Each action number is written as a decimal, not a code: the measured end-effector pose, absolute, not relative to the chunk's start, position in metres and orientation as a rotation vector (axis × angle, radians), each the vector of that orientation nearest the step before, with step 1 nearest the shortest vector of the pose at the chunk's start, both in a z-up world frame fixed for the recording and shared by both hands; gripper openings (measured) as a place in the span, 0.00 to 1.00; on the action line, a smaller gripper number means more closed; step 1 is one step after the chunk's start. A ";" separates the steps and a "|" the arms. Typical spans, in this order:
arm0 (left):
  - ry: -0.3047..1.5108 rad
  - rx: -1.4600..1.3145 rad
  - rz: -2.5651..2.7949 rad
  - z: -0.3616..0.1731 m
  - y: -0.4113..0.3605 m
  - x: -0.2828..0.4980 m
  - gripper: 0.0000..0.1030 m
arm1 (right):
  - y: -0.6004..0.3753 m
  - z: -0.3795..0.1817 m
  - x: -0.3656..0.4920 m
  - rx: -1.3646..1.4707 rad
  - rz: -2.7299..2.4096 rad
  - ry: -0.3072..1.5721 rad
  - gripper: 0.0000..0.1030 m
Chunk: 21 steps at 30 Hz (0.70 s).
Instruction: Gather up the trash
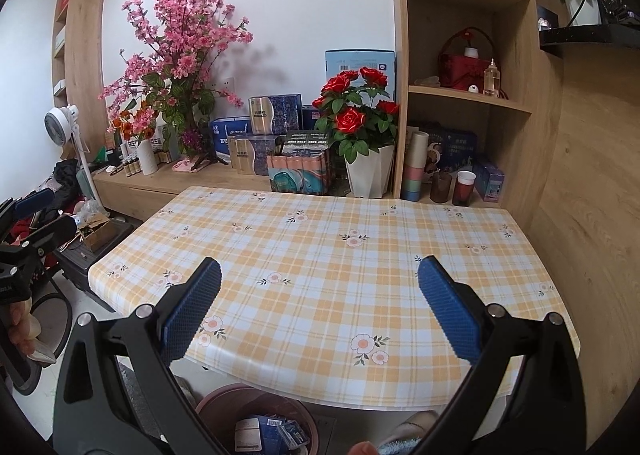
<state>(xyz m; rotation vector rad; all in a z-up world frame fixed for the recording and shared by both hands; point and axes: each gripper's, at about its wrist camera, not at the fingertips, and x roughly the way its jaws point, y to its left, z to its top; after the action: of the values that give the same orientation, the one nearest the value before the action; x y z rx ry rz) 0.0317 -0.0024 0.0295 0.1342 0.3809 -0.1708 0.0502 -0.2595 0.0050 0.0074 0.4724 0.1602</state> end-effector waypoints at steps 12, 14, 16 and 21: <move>0.390 0.149 -0.153 0.027 -0.002 0.034 0.94 | -0.259 0.001 0.052 0.009 0.154 0.484 0.94; 0.389 0.151 -0.146 0.028 -0.002 0.035 0.94 | -0.259 0.000 0.052 0.009 0.151 0.488 0.94; 0.391 0.149 -0.140 0.028 -0.002 0.036 0.94 | -0.260 -0.001 0.053 0.011 0.153 0.490 0.94; 0.397 0.150 -0.135 0.025 -0.002 0.036 0.94 | -0.258 -0.001 0.051 -0.001 0.151 0.489 0.94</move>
<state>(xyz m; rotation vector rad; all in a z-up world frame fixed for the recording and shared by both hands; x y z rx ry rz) 0.0365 -0.0019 0.0254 0.1495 0.3969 -0.1349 0.0513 -0.2581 -0.0015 -0.0007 0.4890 0.1509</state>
